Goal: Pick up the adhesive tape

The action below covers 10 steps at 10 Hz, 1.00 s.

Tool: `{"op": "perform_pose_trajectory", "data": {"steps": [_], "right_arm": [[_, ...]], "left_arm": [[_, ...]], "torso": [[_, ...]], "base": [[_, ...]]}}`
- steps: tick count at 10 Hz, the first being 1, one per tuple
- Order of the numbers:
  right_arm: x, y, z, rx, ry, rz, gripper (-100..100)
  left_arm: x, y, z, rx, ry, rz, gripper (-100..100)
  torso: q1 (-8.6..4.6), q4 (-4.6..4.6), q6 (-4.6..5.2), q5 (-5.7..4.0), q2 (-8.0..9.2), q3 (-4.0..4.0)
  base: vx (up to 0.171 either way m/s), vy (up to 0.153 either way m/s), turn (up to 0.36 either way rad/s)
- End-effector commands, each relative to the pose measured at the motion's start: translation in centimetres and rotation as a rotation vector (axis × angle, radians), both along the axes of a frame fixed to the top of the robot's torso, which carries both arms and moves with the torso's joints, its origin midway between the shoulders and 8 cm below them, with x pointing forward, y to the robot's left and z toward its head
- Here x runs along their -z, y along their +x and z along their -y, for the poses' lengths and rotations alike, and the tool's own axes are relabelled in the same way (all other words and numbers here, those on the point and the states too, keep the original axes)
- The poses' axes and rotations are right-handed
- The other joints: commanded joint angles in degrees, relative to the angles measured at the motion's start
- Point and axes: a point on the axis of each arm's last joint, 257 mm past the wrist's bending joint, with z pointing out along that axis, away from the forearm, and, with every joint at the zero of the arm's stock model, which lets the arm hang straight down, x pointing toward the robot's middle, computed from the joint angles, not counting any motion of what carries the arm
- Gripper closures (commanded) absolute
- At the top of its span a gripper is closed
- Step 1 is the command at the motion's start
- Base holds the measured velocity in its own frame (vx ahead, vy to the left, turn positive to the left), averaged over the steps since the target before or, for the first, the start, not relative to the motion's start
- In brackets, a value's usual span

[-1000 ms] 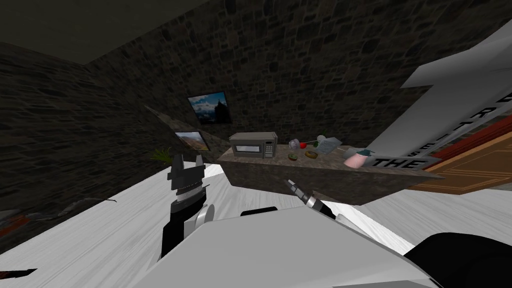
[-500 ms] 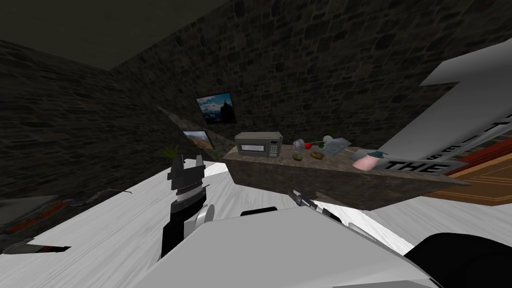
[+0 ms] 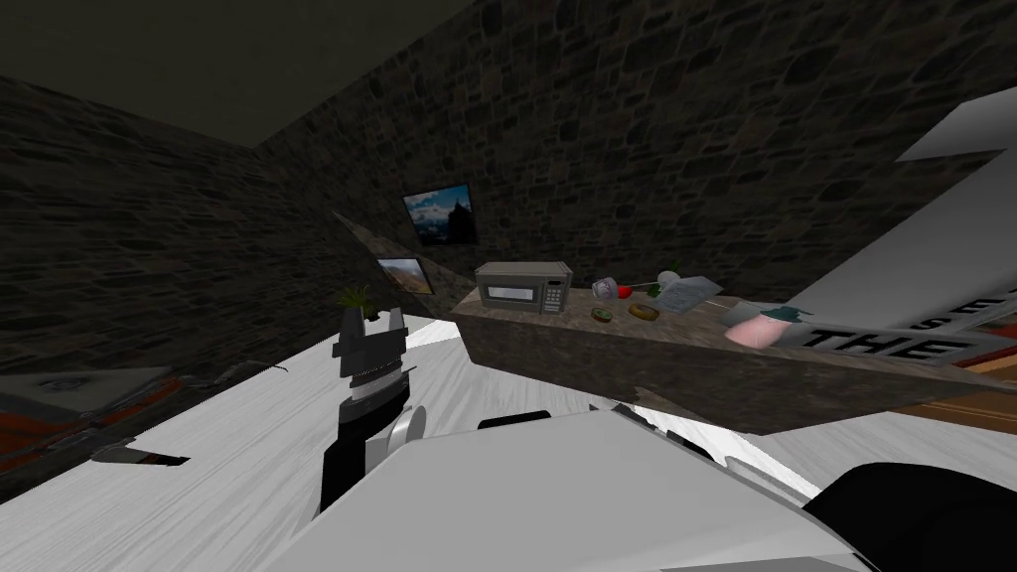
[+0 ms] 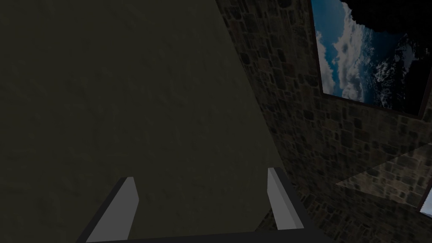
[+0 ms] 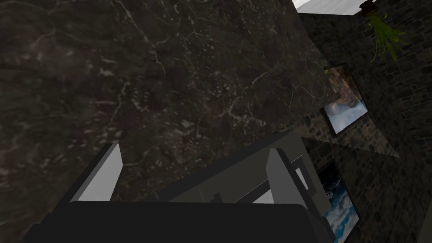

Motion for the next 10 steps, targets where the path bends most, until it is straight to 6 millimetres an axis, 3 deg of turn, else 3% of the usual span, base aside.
{"op": "perform_pose_trajectory", "data": {"steps": [1,2,3,4,5,6,9,10], "right_arm": [[1.8,-2.3,2.0,-0.045,-0.082,-0.064,-100],[1.6,-2.3,2.7,-0.059,-0.100,-0.069,-100],[2.9,-4.4,4.6,-0.094,-0.164,-0.121,-100],[2.7,-4.4,5.3,-0.107,-0.181,-0.126,-100],[3.7,-6.3,7.5,-0.145,-0.246,-0.176,-100],[3.5,-6.3,8.1,-0.155,-0.261,-0.180,-100],[4.3,-9.9,13.4,-0.237,-0.399,-0.277,-100],[3.9,-9.8,14.0,-0.247,-0.415,-0.280,-100]], "left_arm": [[0.0,0.0,0.0,0.000,0.000,0.000,0],[0.0,0.0,0.0,0.000,0.000,0.000,0],[0.0,0.0,0.0,0.000,0.000,0.000,0],[0.0,0.0,0.0,0.000,0.000,0.000,0],[0.0,0.0,0.0,0.000,0.000,0.000,0],[0.0,0.0,0.0,0.000,0.000,0.000,0],[0.0,0.0,0.0,0.000,0.000,0.000,0],[0.0,0.0,0.0,0.000,0.000,0.000,0]], "torso": [[0.00,0.00,0.00,0.00,0.00,0.00],[0.01,-0.01,-0.02,0.00,-0.06,-0.03],[-0.04,-0.02,0.01,0.00,-0.07,-0.04],[-0.03,-0.02,-0.02,-0.01,-0.10,-0.06],[-0.06,-0.03,0.01,-0.01,-0.11,-0.07],[-0.05,-0.03,-0.01,-0.01,-0.15,-0.09],[-0.09,-0.04,0.01,-0.01,-0.16,-0.10],[-0.09,-0.05,-0.03,-0.02,-0.24,-0.14]], "base": [[0.028,0.063,0.148],[0.029,0.040,0.074],[0.039,0.045,0.175],[0.039,0.036,0.069],[0.052,0.044,0.132],[0.047,0.032,0.084],[0.059,0.031,0.142],[0.060,0.010,0.084]]}}
